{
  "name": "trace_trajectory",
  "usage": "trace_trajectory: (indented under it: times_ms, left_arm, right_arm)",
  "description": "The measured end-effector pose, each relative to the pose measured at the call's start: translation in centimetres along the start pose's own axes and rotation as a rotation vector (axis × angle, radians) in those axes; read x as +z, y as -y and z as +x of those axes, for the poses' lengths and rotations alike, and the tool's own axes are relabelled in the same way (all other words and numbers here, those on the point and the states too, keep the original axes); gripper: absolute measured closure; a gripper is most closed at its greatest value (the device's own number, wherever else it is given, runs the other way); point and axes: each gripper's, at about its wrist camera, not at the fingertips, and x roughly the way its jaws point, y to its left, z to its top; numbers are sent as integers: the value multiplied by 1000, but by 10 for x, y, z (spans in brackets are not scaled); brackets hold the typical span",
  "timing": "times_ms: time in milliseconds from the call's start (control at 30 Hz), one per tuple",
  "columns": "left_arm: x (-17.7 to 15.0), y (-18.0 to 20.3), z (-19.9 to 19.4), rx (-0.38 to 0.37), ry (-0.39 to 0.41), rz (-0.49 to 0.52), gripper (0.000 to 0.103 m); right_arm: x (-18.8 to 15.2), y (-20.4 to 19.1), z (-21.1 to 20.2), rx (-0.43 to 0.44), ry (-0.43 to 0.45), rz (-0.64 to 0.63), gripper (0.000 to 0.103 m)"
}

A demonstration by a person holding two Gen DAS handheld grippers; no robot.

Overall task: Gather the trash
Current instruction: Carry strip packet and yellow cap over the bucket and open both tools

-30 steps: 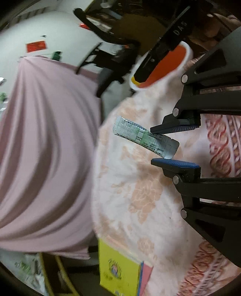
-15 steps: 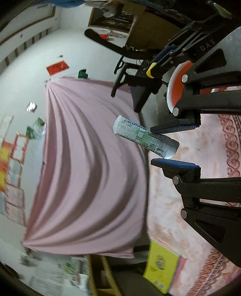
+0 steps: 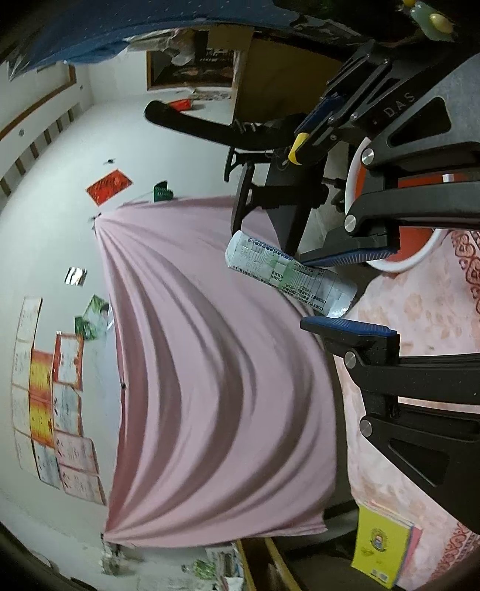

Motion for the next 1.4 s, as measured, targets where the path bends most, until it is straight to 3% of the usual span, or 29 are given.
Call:
trace_trajectory:
  times_ms: [267, 633, 933, 1400]
  left_arm:
    - [-7, 29, 26, -58, -39, 45, 80]
    - [-19, 54, 88, -150, -247, 16, 80]
    - [-30, 65, 124, -190, -370, 11, 80]
    - [-40, 61, 138, -183, -463, -17, 76]
  right_arm:
    - [-3, 22, 1, -44, -21, 34, 73]
    - [-17, 54, 18, -94, -143, 107, 73]
    - [-29, 81, 30, -119, -248, 188, 73]
    - [-36, 93, 38, -142, -321, 234, 72]
